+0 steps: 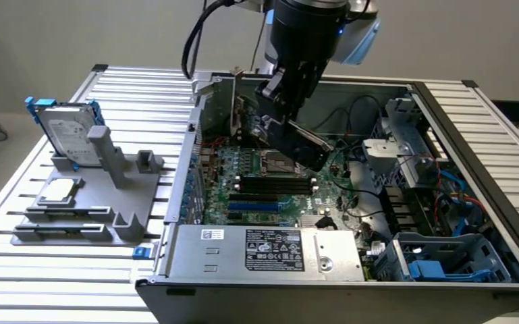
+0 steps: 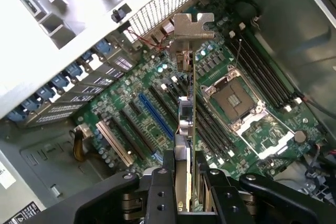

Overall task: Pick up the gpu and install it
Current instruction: 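Insert the gpu into the slot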

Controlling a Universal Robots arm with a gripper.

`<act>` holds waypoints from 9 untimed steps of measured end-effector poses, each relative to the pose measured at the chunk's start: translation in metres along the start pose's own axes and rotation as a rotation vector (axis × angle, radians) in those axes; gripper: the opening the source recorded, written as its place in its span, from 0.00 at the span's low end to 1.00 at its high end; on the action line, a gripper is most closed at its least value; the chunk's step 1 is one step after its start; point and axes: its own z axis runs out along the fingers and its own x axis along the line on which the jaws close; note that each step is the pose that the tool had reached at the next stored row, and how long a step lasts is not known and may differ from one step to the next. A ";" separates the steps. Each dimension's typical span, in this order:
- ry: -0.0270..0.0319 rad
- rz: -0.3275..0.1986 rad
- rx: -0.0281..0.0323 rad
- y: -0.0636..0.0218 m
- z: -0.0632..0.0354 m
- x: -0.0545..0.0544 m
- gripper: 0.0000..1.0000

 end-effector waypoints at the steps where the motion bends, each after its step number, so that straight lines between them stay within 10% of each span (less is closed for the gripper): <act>1: 0.0008 -0.018 -0.0001 0.0000 0.0002 0.000 0.26; 9: 0.0027 -0.163 0.0071 -0.0003 0.0033 0.000 0.26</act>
